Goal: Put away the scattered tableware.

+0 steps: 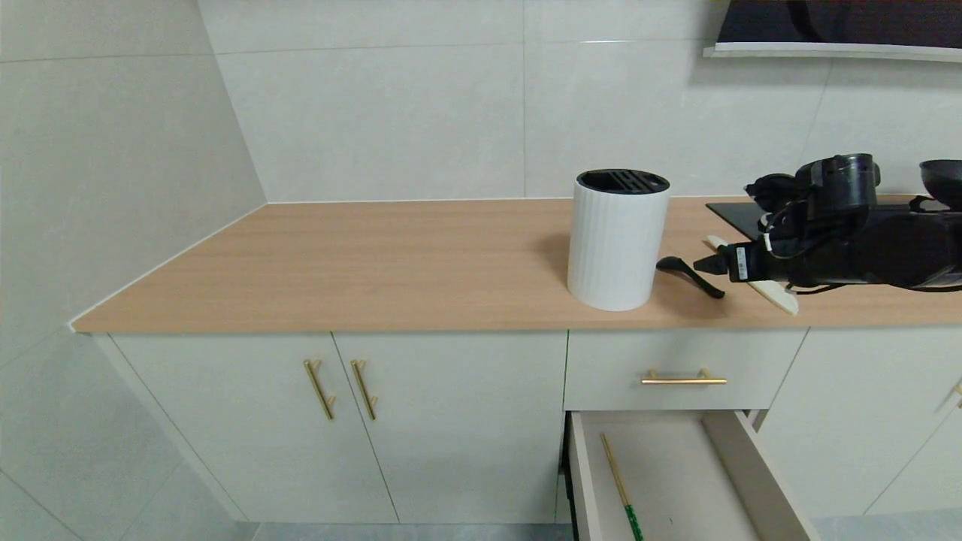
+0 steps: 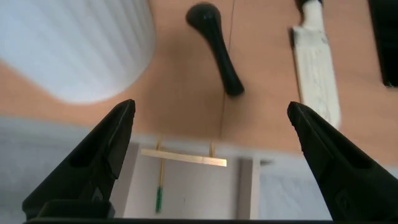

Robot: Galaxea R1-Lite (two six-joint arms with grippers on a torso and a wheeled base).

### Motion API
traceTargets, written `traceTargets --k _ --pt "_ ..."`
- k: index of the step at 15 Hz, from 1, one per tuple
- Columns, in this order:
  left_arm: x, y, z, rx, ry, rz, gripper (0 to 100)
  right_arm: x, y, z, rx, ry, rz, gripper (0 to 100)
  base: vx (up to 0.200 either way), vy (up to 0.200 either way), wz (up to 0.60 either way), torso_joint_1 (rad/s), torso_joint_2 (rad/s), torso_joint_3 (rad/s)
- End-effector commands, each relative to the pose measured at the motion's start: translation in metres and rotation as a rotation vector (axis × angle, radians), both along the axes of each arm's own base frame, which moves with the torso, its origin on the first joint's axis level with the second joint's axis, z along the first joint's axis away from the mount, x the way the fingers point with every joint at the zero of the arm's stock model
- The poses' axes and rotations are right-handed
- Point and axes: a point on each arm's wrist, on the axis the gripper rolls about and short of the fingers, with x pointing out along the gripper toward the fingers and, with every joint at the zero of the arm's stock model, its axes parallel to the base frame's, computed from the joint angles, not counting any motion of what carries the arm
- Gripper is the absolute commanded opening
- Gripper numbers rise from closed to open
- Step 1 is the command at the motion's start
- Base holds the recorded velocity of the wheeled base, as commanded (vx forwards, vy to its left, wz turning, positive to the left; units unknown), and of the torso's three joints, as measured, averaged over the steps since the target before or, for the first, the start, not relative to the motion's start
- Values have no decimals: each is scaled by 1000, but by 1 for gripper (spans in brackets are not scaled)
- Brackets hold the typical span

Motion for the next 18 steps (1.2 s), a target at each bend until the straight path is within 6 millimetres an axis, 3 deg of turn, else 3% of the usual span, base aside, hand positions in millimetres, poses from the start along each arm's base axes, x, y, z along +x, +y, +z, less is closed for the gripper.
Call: traceTargets --k 1,5,18 --pt "0 0 0 0 0 1 100 21 0 -32 -3 39 -2 100 0 0 0 0 0 0" --pt "0 0 0 -2 0 1 100 52 -3 -64 6 -46 -29 100 0 0 0 0 0 0" --pt "0 0 0 0 0 -1 100 71 -9 -79 34 -47 -66 100 0 0 0 0 0 0"
